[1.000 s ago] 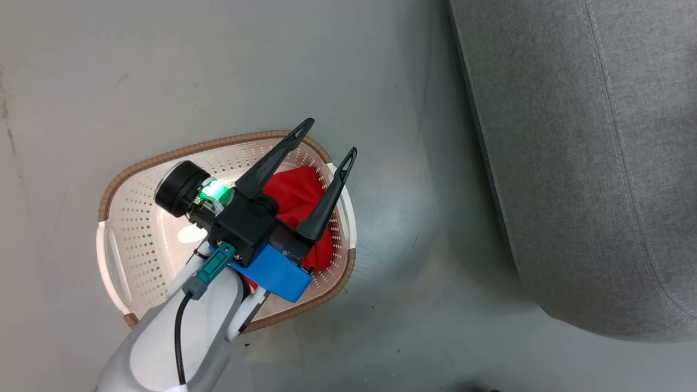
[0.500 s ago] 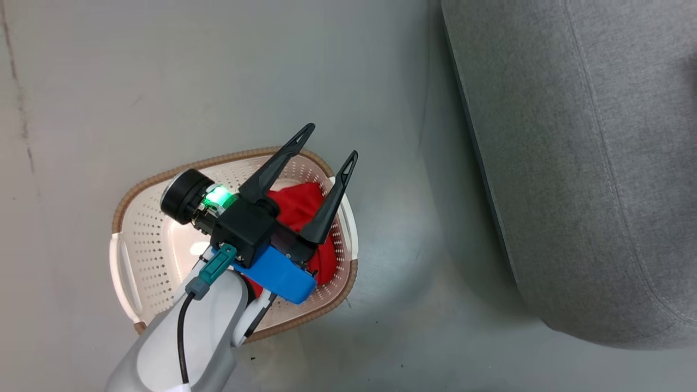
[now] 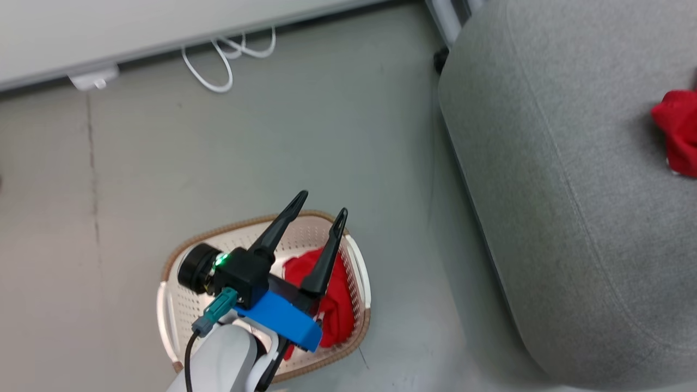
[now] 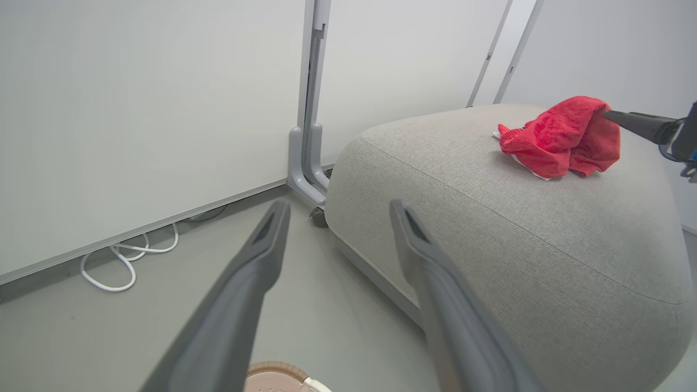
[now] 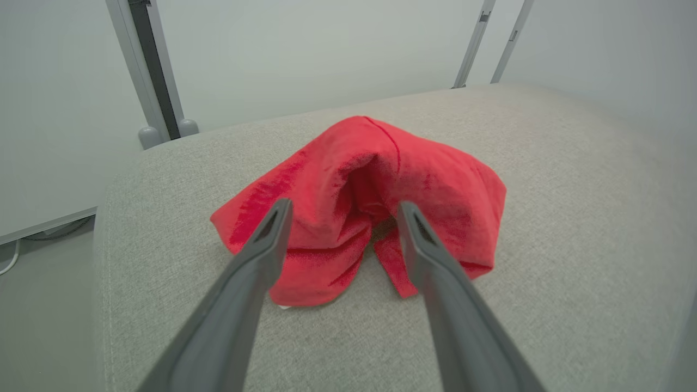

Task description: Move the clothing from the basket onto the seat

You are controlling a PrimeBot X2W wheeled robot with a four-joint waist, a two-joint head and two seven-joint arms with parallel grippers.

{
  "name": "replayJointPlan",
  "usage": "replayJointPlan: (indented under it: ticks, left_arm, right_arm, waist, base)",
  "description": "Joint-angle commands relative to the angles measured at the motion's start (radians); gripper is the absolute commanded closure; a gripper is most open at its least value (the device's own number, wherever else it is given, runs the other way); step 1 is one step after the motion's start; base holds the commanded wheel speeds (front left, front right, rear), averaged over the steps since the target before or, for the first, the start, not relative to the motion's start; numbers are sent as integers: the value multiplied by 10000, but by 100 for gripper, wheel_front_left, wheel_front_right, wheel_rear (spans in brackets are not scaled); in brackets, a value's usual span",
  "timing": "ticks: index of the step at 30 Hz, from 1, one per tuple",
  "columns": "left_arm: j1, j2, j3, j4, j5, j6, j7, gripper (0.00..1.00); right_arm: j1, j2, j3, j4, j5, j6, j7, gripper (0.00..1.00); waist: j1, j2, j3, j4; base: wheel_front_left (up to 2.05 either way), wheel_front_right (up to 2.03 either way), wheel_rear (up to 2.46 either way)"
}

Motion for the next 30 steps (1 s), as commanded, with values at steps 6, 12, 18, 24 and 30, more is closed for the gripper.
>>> replayJointPlan:
  ticks: [6, 12, 18, 24, 30]
  left_arm:
    - [1041, -255, 648, 342, -186, -17, -27, 0]
    - [1679, -429, 1288, 564, -224, -17, -27, 0]
    - [2206, -579, 2062, 706, -112, -17, -27, 0]
    - [2550, -629, 2747, 824, 44, -17, -27, 0]
    - [2711, -664, 3188, 896, 163, -17, -27, 0]
  right_arm:
    - [1880, 741, 428, -1184, -11, 1, 103, 0]
    - [3430, 1480, 1109, -2920, -145, 1, 525, 0]
    - [4958, 2213, 1716, -5058, 114, 1, 930, 0]
    - [6319, 2611, 2453, -6617, 547, 1, 1207, 0]
    - [6962, 2687, 3073, -7325, 851, 1, 1397, 0]
  waist:
    - [1, 0, -1996, 463]
    - [1, 0, -2846, 743]
    - [1, 0, -3426, 1081]
    - [1, 0, -3595, 1429]
    - [1, 0, -3658, 1730]
  base:
    - [0, 0, 0]
    - [0, 0, 0]
    - [0, 0, 0]
    - [0, 0, 0]
    - [0, 0, 0]
